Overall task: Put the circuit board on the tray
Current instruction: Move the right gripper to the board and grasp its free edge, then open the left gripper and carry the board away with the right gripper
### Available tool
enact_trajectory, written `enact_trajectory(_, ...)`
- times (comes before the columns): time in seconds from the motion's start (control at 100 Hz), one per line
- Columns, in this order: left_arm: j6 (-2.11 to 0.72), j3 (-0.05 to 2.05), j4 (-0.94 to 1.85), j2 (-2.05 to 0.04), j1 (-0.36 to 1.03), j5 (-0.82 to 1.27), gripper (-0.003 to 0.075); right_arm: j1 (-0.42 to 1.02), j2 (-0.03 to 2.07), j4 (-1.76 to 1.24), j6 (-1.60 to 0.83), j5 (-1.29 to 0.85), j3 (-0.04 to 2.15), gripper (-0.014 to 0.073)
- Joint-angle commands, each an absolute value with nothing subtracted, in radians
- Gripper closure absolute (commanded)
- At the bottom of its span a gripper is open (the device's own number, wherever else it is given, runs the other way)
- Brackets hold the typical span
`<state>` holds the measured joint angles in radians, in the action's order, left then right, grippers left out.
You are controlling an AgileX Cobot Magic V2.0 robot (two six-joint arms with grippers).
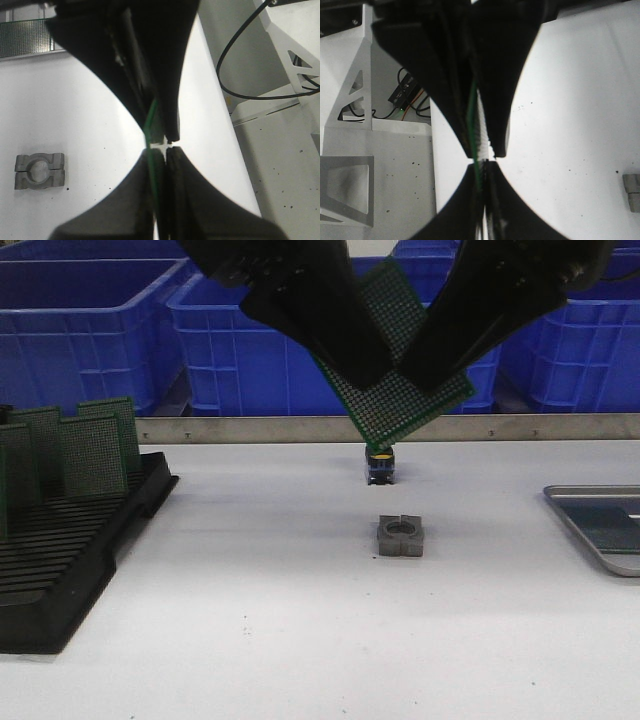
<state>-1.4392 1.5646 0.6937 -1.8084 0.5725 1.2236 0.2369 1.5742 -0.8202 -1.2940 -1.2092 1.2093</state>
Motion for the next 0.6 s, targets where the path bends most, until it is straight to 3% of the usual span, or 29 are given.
enact_trajectory(0.0,-1.463,1.594,0.756,-1.758,0.581,1.241,0.0588,0.236,1.542,-0.894,-1.278,-1.284,1.23,0.0661)
enact_trajectory(0.14,-1.463,1.594,0.756,-1.758,0.581,1.239,0.0321,0.236,1.542,-0.894,-1.278,-1.285,1.23,0.0661)
enact_trajectory(0.24,-1.463,1.594,0.756,-1.758,0.581,1.236,0.0211,0.236,1.537,-0.891,-1.278,-1.289,1.23,0.0661)
enact_trajectory(0.59,-1.463,1.594,0.757,-1.758,0.581,1.229,0.0204,0.212,1.452,-0.624,-1.181,-1.322,1.236,0.0662)
